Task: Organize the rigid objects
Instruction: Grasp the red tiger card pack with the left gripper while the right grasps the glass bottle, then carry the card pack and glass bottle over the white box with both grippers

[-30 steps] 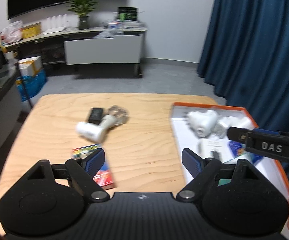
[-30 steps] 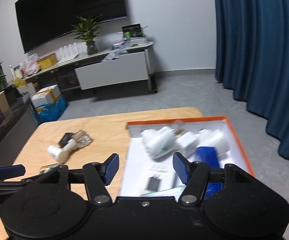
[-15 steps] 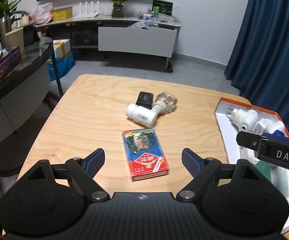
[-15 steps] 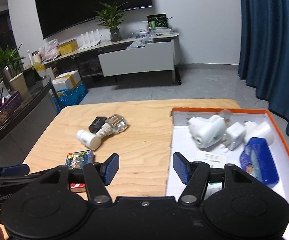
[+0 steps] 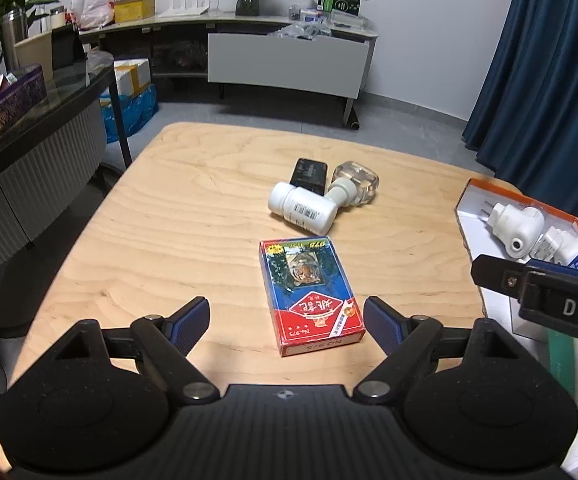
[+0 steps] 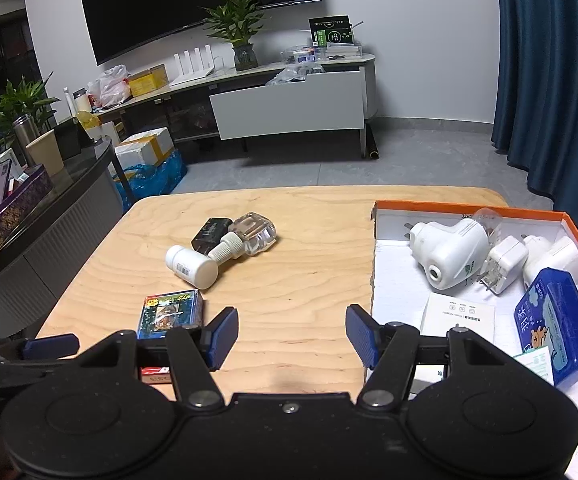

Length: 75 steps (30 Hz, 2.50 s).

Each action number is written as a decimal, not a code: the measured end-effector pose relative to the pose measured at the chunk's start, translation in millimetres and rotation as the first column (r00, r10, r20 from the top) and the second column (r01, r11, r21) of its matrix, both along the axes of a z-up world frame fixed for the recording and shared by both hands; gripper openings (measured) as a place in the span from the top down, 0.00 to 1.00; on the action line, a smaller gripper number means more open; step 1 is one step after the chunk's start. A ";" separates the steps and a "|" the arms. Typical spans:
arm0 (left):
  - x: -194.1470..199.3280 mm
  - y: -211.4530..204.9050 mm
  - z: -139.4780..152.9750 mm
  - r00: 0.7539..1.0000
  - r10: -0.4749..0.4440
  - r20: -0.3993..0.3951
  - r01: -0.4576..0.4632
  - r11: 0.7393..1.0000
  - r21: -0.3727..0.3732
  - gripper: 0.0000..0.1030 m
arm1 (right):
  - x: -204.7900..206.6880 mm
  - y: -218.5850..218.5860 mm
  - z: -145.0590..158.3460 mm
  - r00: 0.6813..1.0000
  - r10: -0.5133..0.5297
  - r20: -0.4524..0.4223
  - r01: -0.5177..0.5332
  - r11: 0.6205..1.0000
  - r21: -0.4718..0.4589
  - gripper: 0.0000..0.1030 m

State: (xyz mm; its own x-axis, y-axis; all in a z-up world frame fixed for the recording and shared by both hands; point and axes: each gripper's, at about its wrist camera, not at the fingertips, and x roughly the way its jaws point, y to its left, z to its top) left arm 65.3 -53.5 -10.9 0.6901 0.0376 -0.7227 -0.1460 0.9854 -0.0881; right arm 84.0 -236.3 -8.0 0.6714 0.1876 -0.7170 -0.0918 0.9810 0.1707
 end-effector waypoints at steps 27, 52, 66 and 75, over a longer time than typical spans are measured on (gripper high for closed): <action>33.2 -2.5 -27.3 0.999 -0.036 0.010 0.036 0.998 0.056 0.42 | 49.8 12.4 -25.1 0.999 0.016 -0.033 -0.015 0.999 0.030 0.30; 33.1 64.2 -14.7 0.998 0.012 0.058 -0.015 0.998 0.060 0.42 | 152.0 77.7 -78.4 0.992 -0.097 -0.080 0.092 0.994 -0.062 0.45; 1.5 55.9 10.4 0.996 0.012 0.089 -0.017 0.999 0.046 0.42 | 50.2 63.6 -19.8 1.000 0.015 0.002 -0.015 0.999 -0.042 0.46; -47.2 41.6 35.3 0.993 -0.017 0.117 0.012 0.999 0.051 0.42 | -31.5 50.6 15.1 1.000 0.008 0.028 -0.007 1.000 -0.019 0.46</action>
State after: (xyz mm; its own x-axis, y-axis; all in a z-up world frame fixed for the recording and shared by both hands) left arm 18.1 -11.9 24.4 0.7711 0.0609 -0.6338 -0.1231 0.9909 -0.0546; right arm 52.5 -185.7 7.1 0.6900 0.1790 -0.7013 -0.1035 0.9834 0.1492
